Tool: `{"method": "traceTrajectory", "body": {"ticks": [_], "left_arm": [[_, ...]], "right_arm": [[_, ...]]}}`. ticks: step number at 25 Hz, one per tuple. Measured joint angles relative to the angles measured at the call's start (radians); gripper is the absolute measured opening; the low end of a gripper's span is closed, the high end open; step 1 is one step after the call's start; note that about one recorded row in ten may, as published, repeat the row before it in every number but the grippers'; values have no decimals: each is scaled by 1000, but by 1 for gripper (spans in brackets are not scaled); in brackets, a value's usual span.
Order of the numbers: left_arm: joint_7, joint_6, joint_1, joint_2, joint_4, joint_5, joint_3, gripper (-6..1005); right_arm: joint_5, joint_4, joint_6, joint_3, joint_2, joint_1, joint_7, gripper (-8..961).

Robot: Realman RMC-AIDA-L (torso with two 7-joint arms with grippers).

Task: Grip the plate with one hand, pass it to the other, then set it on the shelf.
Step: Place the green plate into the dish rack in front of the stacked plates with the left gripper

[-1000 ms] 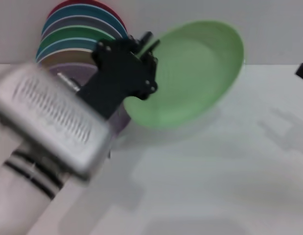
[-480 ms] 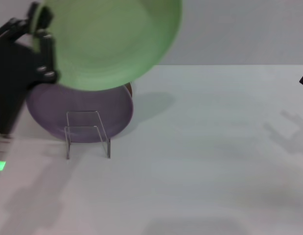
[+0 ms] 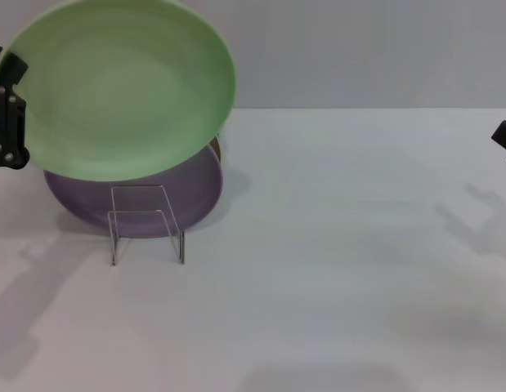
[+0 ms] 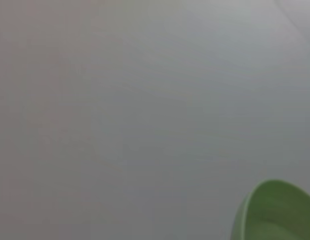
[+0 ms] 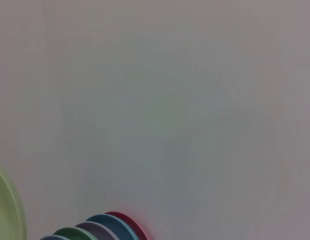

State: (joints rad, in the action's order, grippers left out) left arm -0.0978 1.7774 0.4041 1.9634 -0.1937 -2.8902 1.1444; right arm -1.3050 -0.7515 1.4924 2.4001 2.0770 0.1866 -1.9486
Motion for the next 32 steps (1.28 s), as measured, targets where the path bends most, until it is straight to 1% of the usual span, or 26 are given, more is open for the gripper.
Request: {"method": "traceTrajectory", "body": {"ticks": [1,2,3,4,6,7,8,10,17,25,30,32], "left_arm": [[0,0,0,0,0,0,0,73],[21,19,27,-9,55,0,-12,73],[21,19,27,-9,55,0,-12,73],[128,20,33,-8,77,0,-34,73],[181,16,38,-6,87,0,-63,73],[181,16,38,-6,87,0,-63,73],[208,6,44,-7,95,-1,-89,72],[210,-3,47,-8,105,0,-103,72],[210,-4,44,-6,124,0,-106,70],[222,-10,40,-7,128,1,-96,116],[273,-38,52,-10,129,1,-119,144],[283,-59,62,-17,129,1,-145,156]], "right_arm": [[1,2,0,0,0,1,0,748],[4,6,3,0,0,3,0,748],[4,6,3,0,0,3,0,748],[5,8,8,-3,0,4,0,748],[5,8,9,-5,0,4,-1,748],[6,9,10,-8,1,4,-1,748],[6,9,10,-8,1,4,-1,748],[7,9,11,-8,1,2,-2,748],[3,9,38,-9,2,0,-27,748],[7,14,42,-10,3,1,-41,748],[7,17,45,-10,3,4,-48,748],[7,19,48,-10,3,4,-53,748]]}}
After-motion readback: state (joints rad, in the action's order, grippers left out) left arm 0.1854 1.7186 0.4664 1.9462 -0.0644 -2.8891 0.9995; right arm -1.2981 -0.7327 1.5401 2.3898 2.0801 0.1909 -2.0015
